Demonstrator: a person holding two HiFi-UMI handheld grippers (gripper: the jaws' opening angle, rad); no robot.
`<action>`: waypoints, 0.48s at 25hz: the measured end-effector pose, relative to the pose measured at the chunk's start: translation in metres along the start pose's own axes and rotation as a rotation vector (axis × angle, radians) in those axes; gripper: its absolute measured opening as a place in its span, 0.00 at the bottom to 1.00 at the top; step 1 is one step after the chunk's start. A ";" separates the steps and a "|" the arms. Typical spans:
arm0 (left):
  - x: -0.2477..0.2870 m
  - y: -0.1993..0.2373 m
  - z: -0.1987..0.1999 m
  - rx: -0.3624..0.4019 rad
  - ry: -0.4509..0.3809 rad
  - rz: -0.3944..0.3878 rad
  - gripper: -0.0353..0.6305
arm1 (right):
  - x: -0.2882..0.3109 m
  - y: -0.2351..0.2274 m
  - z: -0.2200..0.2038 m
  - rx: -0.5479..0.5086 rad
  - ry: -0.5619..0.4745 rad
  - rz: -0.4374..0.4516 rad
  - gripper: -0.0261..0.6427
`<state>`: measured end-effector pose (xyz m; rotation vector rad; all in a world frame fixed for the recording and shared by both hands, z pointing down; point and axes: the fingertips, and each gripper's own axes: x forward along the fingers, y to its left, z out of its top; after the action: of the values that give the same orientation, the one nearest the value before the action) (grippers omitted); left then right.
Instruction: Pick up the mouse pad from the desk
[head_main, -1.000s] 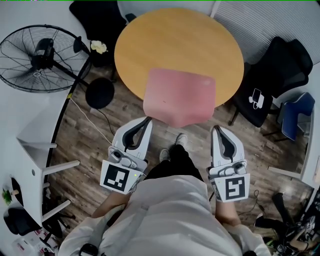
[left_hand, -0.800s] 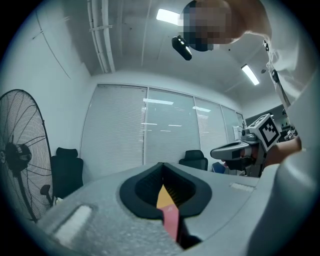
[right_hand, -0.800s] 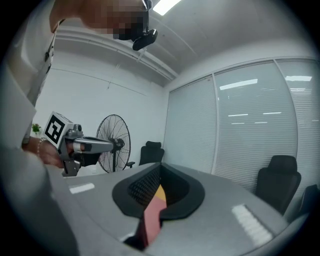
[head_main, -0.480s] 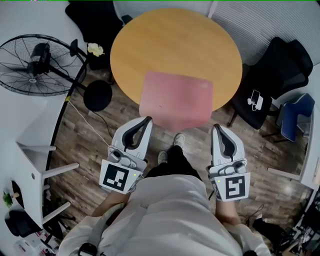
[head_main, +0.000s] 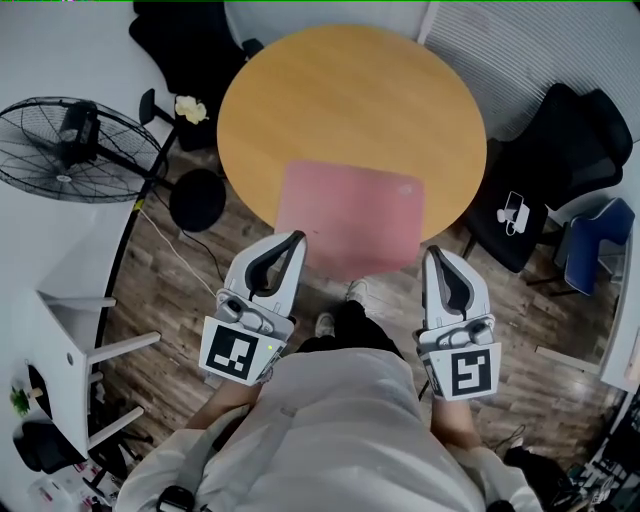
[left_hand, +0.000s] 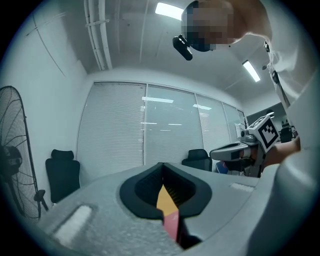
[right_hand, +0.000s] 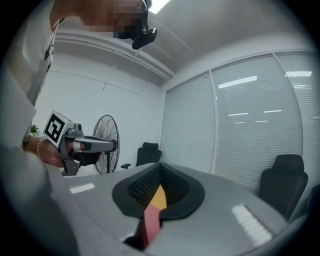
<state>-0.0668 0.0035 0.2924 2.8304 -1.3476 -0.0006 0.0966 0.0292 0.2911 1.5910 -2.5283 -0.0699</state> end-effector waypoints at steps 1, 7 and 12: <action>0.006 0.002 0.000 0.001 0.001 0.001 0.06 | 0.005 -0.004 0.001 0.008 0.000 0.000 0.05; 0.043 0.009 0.001 0.010 0.007 0.015 0.06 | 0.028 -0.035 -0.003 0.007 -0.005 0.016 0.05; 0.068 0.009 0.000 0.016 0.015 0.026 0.06 | 0.039 -0.058 -0.007 0.004 -0.002 0.035 0.05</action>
<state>-0.0309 -0.0548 0.2924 2.8193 -1.3878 0.0314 0.1331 -0.0314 0.2950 1.5489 -2.5584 -0.0630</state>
